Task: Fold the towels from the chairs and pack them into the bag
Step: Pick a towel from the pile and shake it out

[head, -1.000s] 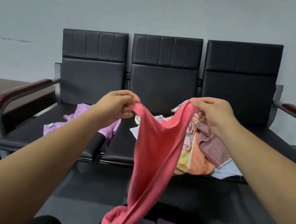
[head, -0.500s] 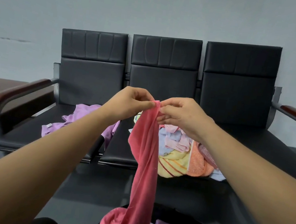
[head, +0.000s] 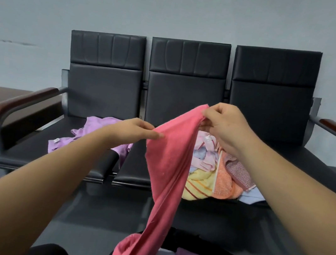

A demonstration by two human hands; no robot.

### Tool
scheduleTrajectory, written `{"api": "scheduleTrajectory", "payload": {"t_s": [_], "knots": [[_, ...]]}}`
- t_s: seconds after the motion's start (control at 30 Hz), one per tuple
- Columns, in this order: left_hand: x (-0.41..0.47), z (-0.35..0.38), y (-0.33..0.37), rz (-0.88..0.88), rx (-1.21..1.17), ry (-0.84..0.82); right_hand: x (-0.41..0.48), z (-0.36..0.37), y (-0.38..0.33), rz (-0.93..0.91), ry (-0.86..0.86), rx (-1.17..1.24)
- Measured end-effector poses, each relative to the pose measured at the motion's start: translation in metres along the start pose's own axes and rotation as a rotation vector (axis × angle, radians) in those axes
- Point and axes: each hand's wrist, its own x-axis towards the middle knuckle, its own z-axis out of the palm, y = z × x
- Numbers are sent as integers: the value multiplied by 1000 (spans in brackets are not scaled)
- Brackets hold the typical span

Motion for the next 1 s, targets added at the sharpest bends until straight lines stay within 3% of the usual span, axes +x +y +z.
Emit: {"api": "scheduleTrajectory", "payload": {"t_s": [0.07, 0.2, 0.27, 0.37, 0.43, 0.53, 0.63, 0.8, 1.0], "knots": [[2, -2, -7, 45, -5, 64, 5, -9, 10, 24, 61, -33], [8, -3, 7, 130, 173, 352, 8, -19, 19, 10, 127, -127], [11, -5, 26, 215, -157, 448, 13, -23, -2, -46, 139, 44], [15, -23, 67, 423, -671, 453, 29, -30, -49, -175, 123, 476], [20, -36, 84, 479, -583, 489, 36, -33, -65, -220, 112, 479], [33, -43, 74, 325, -142, 599, 37, -36, -43, -113, 150, 35], [37, -30, 56, 228, -50, 580, 34, -40, -9, -75, 205, -277], [37, -17, 50, 271, -252, 554, 29, -40, -2, -91, 150, -71], [27, -6, 60, 303, -402, 437, 23, -47, -5, -109, 10, -37]]}}
